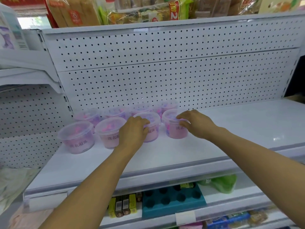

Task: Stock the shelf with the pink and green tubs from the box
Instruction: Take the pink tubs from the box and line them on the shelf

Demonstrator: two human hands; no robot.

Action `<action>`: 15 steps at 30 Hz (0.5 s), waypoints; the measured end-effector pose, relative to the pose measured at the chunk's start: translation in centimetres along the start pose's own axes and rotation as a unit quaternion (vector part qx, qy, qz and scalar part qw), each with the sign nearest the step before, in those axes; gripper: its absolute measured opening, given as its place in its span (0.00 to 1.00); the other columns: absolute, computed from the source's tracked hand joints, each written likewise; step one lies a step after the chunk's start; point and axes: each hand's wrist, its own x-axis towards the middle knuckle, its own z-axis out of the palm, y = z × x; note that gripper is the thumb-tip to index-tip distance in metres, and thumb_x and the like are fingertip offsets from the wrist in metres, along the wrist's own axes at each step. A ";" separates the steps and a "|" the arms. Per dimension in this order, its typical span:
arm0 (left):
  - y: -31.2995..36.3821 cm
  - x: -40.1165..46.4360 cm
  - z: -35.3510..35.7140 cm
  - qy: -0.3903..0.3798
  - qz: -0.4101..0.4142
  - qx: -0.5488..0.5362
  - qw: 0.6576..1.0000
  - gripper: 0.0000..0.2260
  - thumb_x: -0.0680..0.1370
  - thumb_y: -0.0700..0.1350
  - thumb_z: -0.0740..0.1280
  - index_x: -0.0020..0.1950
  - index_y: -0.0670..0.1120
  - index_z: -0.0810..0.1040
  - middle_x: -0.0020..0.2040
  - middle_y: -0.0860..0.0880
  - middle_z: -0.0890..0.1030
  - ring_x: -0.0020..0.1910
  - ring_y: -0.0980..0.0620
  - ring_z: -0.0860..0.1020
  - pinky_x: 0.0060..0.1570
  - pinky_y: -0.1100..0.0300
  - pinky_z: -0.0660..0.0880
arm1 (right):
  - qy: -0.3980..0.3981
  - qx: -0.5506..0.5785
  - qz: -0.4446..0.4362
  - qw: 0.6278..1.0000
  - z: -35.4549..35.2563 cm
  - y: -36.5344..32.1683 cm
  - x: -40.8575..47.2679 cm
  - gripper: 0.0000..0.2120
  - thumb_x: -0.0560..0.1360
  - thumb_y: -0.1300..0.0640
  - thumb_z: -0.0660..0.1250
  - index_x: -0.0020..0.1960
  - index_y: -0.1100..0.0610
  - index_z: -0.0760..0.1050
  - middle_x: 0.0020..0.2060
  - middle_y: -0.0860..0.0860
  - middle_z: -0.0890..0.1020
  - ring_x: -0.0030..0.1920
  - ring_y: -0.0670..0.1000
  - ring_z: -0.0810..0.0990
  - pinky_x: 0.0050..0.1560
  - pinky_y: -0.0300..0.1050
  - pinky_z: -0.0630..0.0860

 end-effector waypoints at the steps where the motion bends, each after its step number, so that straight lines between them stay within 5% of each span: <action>1: -0.1 0.0 -0.1 -0.016 0.007 0.013 1.000 0.14 0.78 0.48 0.64 0.64 0.52 0.76 0.61 0.51 0.77 0.61 0.48 0.71 0.48 0.50 0.75 | -0.007 -0.011 -0.001 1.000 -0.1 -0.1 -0.2 0.16 0.80 0.50 0.59 0.67 0.47 0.72 0.64 0.49 0.75 0.65 0.51 0.68 0.57 0.50 0.72; 6: 0.1 -0.6 -0.4 -0.034 0.057 0.039 0.997 0.24 0.77 0.58 0.63 0.70 0.49 0.70 0.67 0.49 0.74 0.67 0.45 0.68 0.63 0.53 0.64 | 0.004 -0.081 -0.009 0.997 -0.5 -0.9 -3.2 0.26 0.79 0.45 0.60 0.75 0.48 0.62 0.75 0.49 0.62 0.74 0.52 0.57 0.66 0.51 0.65; 10: 3.1 -4.0 -0.3 0.047 0.114 -0.015 0.992 0.27 0.77 0.63 0.54 0.71 0.49 0.69 0.69 0.49 0.73 0.71 0.44 0.66 0.69 0.43 0.62 | 0.118 -0.066 -0.016 0.991 -0.6 -0.7 -8.8 0.25 0.79 0.46 0.61 0.74 0.51 0.64 0.73 0.52 0.66 0.72 0.55 0.64 0.65 0.52 0.66; 15: 9.0 -9.8 1.4 0.062 0.171 -0.019 0.983 0.29 0.79 0.63 0.50 0.76 0.50 0.57 0.74 0.47 0.67 0.71 0.46 0.65 0.71 0.44 0.60 | 0.191 -0.067 0.009 0.979 -1.9 1.7 -17.4 0.26 0.78 0.42 0.55 0.71 0.54 0.67 0.68 0.54 0.72 0.65 0.58 0.73 0.58 0.56 0.76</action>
